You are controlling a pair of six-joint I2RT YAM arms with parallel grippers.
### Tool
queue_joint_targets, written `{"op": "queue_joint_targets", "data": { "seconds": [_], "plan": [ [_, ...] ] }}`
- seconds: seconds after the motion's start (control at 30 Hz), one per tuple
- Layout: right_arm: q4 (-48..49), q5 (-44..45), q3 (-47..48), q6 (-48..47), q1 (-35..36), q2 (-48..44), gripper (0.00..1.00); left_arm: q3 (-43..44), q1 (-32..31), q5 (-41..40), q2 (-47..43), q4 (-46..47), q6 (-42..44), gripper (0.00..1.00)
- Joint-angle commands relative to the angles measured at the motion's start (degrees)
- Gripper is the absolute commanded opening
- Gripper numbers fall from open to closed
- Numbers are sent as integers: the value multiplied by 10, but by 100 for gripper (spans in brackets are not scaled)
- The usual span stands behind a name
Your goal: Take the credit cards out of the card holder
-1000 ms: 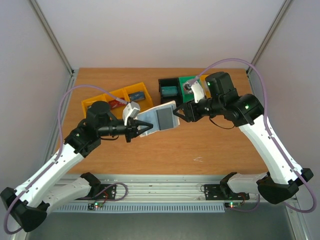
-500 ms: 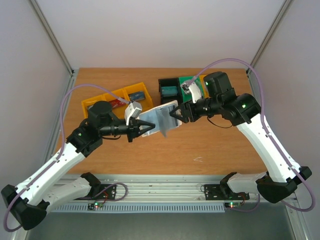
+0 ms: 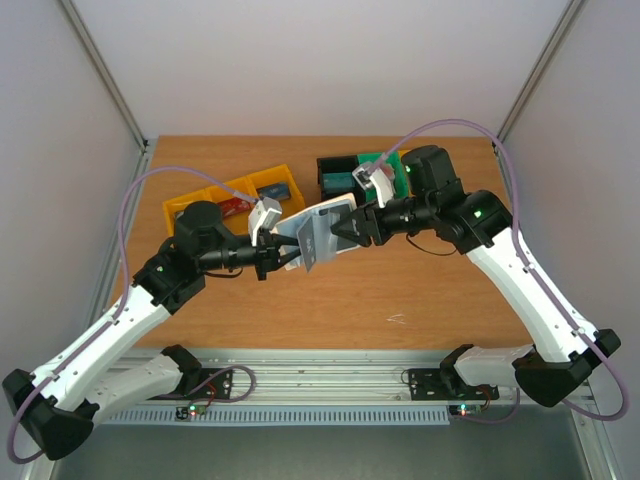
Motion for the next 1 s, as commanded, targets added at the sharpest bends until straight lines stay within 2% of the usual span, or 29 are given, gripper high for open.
{"op": "queue_joint_targets", "data": {
  "seconds": [0.0, 0.13, 0.17, 0.23, 0.33, 0.5, 0.67, 0.73, 0.87, 0.9, 0.97],
  "plan": [
    [33, -25, -7, 13, 5, -14, 41, -4, -3, -1, -4, 45, -12, 0],
    [30, -36, -10, 7, 3, -27, 9, -7, -3, -1, -11, 41, -15, 0],
    [29, -37, -11, 6, 4, -31, 5, -9, -2, 0, -13, 41, -15, 0],
    [28, -39, -15, 6, 3, -36, 2, -13, -2, 0, -14, 45, -20, 0],
    [20, -39, -11, 9, 3, -36, 1, -27, -1, 5, -18, 66, -36, 2],
    [3, -14, 11, 16, 0, -40, 1, -45, 7, 23, -46, 71, -45, 48],
    [-3, -27, 17, 13, -1, -38, 1, -77, 15, 74, -75, 97, -45, 75],
    [-3, -40, 19, 12, 0, -37, 1, -81, 15, 87, -72, 117, -52, 80],
    [-17, -59, 33, 2, -1, -31, 1, -69, 15, 66, -40, 139, -75, 81],
    [-21, -66, 35, -1, -1, -31, 1, -68, 15, 61, -32, 151, -83, 80],
    [-22, -85, 36, -10, -1, -34, 1, -67, 15, 49, -27, 161, -97, 70]
  ]
}}
